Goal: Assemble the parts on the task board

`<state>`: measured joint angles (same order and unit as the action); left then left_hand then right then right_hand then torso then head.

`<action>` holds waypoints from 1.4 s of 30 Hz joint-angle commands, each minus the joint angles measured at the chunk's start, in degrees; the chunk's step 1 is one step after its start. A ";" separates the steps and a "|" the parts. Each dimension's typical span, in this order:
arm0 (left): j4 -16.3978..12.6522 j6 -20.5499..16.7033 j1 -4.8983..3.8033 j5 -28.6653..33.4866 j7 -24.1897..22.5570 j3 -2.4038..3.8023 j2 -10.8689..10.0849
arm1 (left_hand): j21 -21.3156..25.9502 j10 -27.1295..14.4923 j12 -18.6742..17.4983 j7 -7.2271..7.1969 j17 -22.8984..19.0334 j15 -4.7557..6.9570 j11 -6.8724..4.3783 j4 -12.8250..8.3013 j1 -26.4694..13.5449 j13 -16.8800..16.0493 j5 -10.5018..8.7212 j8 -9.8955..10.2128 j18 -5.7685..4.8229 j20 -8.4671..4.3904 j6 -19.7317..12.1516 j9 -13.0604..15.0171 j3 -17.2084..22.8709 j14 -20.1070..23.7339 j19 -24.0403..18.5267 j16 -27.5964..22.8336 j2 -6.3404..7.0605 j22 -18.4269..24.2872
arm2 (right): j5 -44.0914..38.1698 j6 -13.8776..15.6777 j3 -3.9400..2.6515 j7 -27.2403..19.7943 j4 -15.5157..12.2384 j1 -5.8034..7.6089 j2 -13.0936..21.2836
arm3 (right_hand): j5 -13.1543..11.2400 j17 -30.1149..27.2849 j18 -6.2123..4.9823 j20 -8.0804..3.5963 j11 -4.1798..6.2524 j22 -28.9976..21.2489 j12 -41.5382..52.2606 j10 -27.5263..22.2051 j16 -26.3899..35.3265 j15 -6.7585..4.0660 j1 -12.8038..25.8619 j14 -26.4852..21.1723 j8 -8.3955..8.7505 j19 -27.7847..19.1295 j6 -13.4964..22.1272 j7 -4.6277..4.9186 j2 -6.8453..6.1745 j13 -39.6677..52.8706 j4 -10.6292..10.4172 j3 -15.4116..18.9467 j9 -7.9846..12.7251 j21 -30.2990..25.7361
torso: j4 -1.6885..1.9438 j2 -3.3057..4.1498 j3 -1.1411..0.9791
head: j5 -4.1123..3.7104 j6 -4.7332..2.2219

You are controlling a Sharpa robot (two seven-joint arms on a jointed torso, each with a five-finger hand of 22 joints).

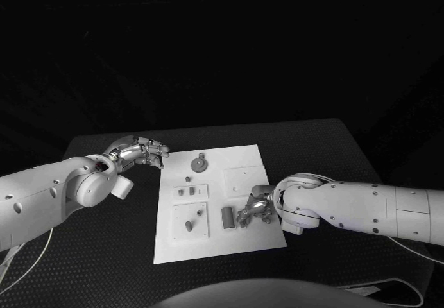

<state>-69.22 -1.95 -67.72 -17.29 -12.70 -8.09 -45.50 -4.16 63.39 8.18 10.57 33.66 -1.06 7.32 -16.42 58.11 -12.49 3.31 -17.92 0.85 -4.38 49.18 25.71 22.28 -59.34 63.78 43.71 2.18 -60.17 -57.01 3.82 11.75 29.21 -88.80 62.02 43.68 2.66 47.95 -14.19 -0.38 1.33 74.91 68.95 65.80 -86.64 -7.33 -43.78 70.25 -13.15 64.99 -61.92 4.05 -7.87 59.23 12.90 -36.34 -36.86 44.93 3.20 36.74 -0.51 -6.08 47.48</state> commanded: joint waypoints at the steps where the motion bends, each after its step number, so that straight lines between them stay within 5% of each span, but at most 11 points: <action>1: -0.14 0.54 -0.02 -0.07 -0.34 0.03 0.04 | 0.10 -0.33 0.22 -0.33 0.10 -0.23 0.00 0.02 -0.27 0.07 -0.27 -0.09 0.96 0.03 -0.11 -0.10 -0.35 0.05 -0.27 -0.39 0.26 0.09 | -1.01 -0.28 -0.05 -3.32 -0.83 -0.04 0.38 | 0.16 -0.07 -0.81 -0.15 0.22 0.83 -0.26 -0.04 0.37 -0.04 -0.38 -0.19 0.11 0.54 0.35 0.70 -1.44 0.11 -0.60 -0.63 -0.08 -0.31 | 0.02 -0.01 -0.01 | -0.04 -0.09; 6: -0.18 0.47 -0.02 -0.07 -0.32 0.03 -0.12 | 0.10 -0.34 0.22 -0.33 0.10 -0.23 0.00 0.02 -0.27 0.07 -0.27 -0.09 0.96 0.03 -0.11 -0.10 -0.36 0.05 -0.27 -0.39 0.27 0.09 | -1.76 -1.02 -0.06 -4.10 -1.82 -0.04 1.35 | 0.17 -0.11 -0.81 -0.29 0.24 0.93 -0.18 0.09 0.36 -0.07 -4.14 -0.02 -0.09 0.90 0.30 0.68 -4.01 0.15 0.18 -2.19 -0.25 -0.27 | -0.04 -0.01 0.00 | 0.01 -0.22; 16: -0.20 0.55 -0.02 -0.07 -0.32 0.02 -0.20 | 0.10 -0.33 0.23 -0.33 0.11 -0.23 0.00 0.03 -0.27 0.07 -0.27 -0.09 0.96 0.03 -0.10 -0.10 -0.36 0.05 -0.27 -0.40 0.27 0.09 | -3.76 -3.13 -0.06 -3.79 -1.96 -0.04 1.86 | 0.17 -0.14 -0.81 -0.19 0.21 0.96 -0.20 0.14 0.40 -0.02 -6.23 0.02 -0.23 1.00 0.31 0.70 -5.03 0.14 0.30 -2.41 -0.40 -0.34 | 0.00 0.00 0.01 | 0.08 -0.18; 33: -0.20 0.67 -0.02 -0.07 -0.30 0.02 -0.19 | 0.10 -0.32 0.24 -0.33 0.13 -0.23 0.00 0.04 -0.29 0.07 -0.27 -0.10 0.96 0.03 -0.08 -0.09 -0.37 0.05 -0.27 -0.42 0.26 0.09 | -6.85 -1.48 -0.05 -1.73 -0.88 -0.08 0.92 | 0.15 0.67 -0.81 -0.15 0.53 1.04 -0.05 0.82 0.09 -0.19 -7.66 0.91 -0.88 1.37 -0.50 0.38 -0.99 0.10 1.30 -0.81 -0.75 -0.24 | 0.03 0.01 -0.01 | -0.04 -0.02; 42: -0.21 0.71 -0.02 -0.07 -0.28 0.02 -0.21 | 0.10 -0.32 0.24 -0.33 0.14 -0.23 0.00 0.06 -0.31 0.07 -0.27 -0.11 0.96 0.03 -0.08 -0.09 -0.38 0.05 -0.27 -0.43 0.25 0.10 | -6.78 -1.15 -0.05 -1.02 -0.56 -0.19 0.48 | 0.16 1.38 -0.81 -0.22 0.63 1.00 -0.03 1.03 -0.02 -0.30 -6.87 1.42 -0.98 1.60 -0.72 0.27 -0.48 0.08 0.83 -0.39 -0.76 -0.25 | 0.02 0.02 0.03 | -0.12 0.03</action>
<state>-69.27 -1.94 -67.72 -17.30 -12.60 -8.10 -45.75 -4.16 63.39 8.19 10.57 33.74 -1.06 7.32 -16.42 58.11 -12.50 3.31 -17.92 0.85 -4.38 49.18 25.71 22.28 -59.35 63.78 43.48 2.18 -60.13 -63.01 2.32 11.68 27.41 -89.46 61.93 44.25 2.66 49.32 -14.18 -0.62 2.06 74.91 68.95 66.36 -86.41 -7.60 -50.70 71.18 -13.81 66.06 -62.19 4.23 -8.74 59.32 13.75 -37.07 -37.54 44.93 3.22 36.74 -0.48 -6.19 47.43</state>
